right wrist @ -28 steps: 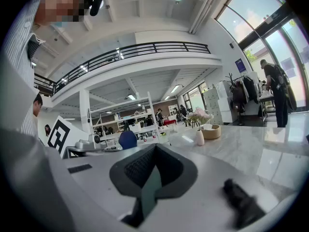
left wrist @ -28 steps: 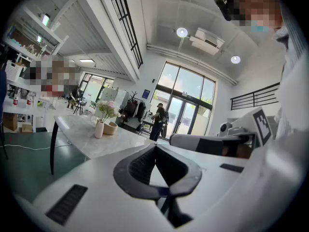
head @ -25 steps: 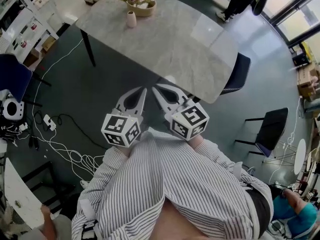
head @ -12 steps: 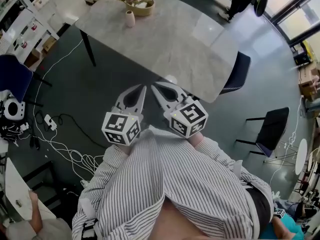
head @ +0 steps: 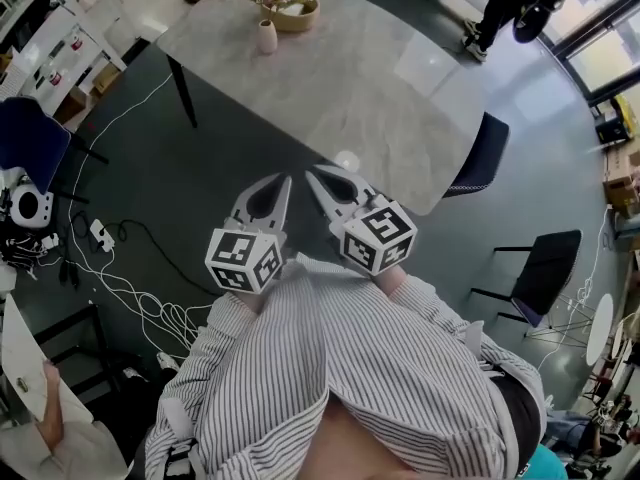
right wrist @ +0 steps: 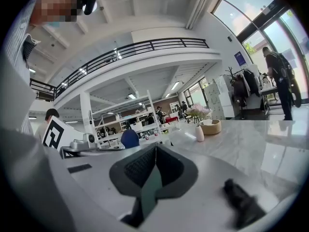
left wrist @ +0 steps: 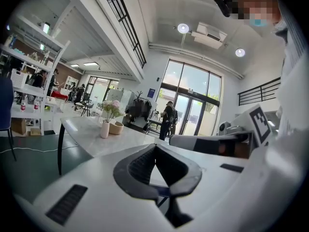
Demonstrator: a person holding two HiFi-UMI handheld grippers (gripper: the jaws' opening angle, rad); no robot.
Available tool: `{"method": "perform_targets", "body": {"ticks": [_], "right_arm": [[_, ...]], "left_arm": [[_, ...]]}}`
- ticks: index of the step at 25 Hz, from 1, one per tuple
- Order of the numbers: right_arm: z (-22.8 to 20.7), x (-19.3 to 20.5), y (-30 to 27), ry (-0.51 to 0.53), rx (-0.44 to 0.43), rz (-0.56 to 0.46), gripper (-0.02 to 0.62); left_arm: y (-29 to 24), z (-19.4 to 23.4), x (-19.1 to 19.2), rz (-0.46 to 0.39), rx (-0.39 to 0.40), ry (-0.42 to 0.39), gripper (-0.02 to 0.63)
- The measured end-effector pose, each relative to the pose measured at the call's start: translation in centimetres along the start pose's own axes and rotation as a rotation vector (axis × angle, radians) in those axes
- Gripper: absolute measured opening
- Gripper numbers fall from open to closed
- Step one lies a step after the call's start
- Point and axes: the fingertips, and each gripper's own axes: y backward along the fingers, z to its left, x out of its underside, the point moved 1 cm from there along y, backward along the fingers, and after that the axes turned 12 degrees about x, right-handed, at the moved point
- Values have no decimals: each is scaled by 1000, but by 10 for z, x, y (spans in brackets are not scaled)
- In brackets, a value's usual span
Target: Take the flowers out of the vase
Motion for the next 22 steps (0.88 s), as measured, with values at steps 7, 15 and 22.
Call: {"method": "perform_targets", "body": {"ticks": [7, 15, 22], "right_arm": [[-5, -7, -36, -19, -14, 0, 15], [-9, -30, -118, 3, 1, 4, 15], [-20, -63, -182, -12, 82, -28, 16]], "left_arm": [[-16, 37, -11, 10, 2, 5, 12], [-43, 110, -44, 35, 48, -6, 12], [-62, 174, -82, 41, 97, -28, 12]]}}
